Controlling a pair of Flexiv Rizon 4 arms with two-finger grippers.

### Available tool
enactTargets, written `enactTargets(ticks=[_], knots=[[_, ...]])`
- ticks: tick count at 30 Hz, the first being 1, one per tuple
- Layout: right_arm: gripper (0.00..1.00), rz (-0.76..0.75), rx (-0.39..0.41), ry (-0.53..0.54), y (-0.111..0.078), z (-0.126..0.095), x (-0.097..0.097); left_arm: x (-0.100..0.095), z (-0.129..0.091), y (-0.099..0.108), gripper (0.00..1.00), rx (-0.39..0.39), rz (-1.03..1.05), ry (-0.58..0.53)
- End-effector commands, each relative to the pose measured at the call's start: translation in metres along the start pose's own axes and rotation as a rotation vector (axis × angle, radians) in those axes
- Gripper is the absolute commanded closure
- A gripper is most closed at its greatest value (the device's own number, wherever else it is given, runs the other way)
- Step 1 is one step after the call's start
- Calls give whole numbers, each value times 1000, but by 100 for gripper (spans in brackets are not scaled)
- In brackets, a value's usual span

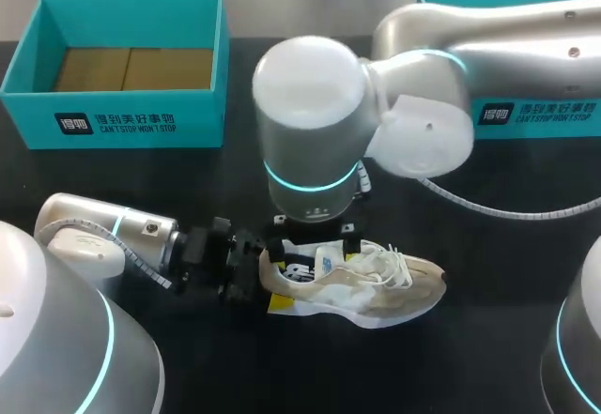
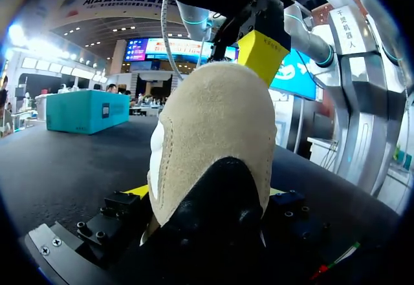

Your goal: Take the shoe out of the shoebox, open the shoe tongue, remove and reinsert the insole, then place the shoe into the shoebox

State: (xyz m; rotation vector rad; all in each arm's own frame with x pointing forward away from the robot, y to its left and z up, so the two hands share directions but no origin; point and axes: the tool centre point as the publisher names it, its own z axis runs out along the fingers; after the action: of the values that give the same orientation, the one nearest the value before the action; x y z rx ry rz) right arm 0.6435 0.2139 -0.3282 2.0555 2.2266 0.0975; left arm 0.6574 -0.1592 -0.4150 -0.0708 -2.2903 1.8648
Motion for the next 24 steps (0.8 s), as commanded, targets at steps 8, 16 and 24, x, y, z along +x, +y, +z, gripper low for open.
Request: enactTargets(ticks=[8, 16, 24], knots=[[0, 765, -29, -721, -8, 16, 36, -1, 0, 0, 100, -1, 1, 1], [0, 799, -38, -700, -8, 6, 28, -1, 0, 0, 100, -1, 1, 1], [0, 833, -51, -640, -12, -13, 19, -1, 0, 0, 100, -1, 1, 1]])
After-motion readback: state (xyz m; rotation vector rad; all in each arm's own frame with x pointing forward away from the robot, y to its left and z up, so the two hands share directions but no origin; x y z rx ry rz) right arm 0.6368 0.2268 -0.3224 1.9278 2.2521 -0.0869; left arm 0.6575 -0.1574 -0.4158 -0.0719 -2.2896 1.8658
